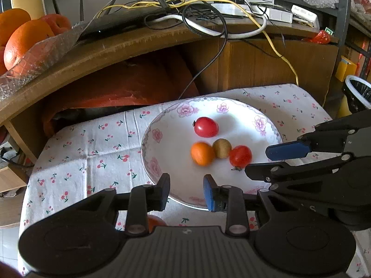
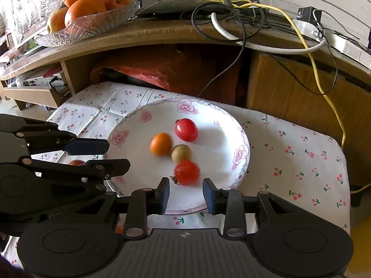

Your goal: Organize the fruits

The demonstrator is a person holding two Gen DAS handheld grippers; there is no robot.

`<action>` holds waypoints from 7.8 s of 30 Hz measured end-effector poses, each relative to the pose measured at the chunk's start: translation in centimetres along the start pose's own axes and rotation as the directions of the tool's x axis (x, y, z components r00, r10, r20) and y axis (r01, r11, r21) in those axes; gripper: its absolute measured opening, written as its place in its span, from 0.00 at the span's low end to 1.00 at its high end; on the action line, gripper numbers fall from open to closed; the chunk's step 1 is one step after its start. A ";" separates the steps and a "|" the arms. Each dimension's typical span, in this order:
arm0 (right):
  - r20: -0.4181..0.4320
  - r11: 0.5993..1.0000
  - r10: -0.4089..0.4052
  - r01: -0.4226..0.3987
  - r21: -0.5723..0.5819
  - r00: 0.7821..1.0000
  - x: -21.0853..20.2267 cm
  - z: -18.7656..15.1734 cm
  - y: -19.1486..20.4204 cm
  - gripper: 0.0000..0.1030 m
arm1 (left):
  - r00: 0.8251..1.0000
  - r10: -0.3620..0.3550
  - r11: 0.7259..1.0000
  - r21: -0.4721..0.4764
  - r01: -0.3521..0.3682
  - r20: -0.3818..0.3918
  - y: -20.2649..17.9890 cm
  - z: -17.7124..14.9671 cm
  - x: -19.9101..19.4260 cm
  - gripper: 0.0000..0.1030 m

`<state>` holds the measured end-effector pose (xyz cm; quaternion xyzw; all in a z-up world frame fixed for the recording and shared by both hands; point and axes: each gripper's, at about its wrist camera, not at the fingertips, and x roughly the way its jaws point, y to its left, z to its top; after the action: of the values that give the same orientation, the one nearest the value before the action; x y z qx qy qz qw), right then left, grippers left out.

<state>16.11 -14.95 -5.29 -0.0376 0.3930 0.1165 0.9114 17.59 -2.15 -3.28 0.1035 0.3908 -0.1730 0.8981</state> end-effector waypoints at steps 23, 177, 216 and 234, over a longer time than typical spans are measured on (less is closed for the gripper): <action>-0.040 0.990 0.100 -0.103 -0.092 0.994 -3.8 -2.7 3.1 0.36 | 1.000 -0.022 1.000 0.018 0.022 0.021 1.9 -2.9 -4.9 0.44; -0.127 0.985 0.027 -0.049 -0.168 0.991 -3.9 -4.3 2.2 0.25 | 0.992 -0.105 0.980 0.163 0.115 -0.066 -3.4 -4.4 -3.5 0.35; -0.034 0.994 -0.037 0.034 -0.103 0.999 -1.0 -0.1 1.0 0.25 | 0.998 -0.056 0.997 0.058 0.057 -0.028 -1.5 0.3 0.4 0.34; -0.036 0.995 -0.026 0.022 -0.102 0.999 0.6 0.0 1.1 0.27 | 0.997 -0.048 0.998 0.039 0.050 -0.062 -0.6 0.3 2.4 0.34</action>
<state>16.27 -13.81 -5.70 -0.0910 0.4030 0.1246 0.9021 19.05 -3.32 -4.89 0.1173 0.4170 -0.1996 0.8789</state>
